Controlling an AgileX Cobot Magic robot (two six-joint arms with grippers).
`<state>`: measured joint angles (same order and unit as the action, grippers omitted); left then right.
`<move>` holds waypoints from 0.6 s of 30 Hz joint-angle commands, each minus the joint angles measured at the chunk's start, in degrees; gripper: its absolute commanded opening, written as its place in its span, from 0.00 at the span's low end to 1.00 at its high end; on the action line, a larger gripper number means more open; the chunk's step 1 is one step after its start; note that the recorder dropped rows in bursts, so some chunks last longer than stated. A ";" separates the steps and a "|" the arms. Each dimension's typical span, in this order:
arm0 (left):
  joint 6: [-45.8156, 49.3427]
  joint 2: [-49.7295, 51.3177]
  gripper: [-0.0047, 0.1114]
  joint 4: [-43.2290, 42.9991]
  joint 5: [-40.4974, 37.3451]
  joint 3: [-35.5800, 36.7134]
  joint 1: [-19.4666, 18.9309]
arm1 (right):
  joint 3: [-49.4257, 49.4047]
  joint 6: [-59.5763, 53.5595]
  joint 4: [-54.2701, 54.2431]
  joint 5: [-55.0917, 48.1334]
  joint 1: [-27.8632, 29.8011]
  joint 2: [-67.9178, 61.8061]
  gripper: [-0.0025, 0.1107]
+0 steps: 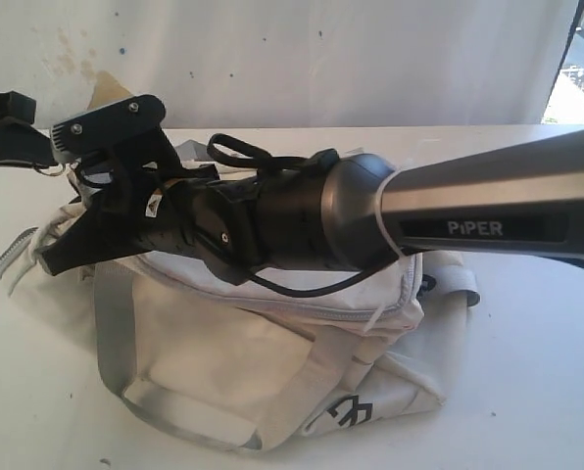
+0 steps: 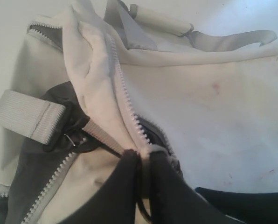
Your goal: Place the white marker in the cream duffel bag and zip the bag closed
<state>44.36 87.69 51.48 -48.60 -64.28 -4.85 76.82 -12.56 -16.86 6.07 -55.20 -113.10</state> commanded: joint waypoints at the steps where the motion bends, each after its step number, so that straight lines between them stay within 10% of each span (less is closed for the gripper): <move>1: -0.88 -0.31 0.04 2.06 5.38 -0.54 -1.84 | -0.91 -2.56 0.15 -8.13 -0.11 -0.40 0.02; 18: 3.84 2.20 0.04 4.87 7.20 -5.91 -0.01 | -0.91 -6.16 2.51 -14.97 -1.00 2.04 0.02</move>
<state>48.15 89.39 52.02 -50.48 -67.42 -4.68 76.98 -18.14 -15.07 1.21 -55.40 -110.75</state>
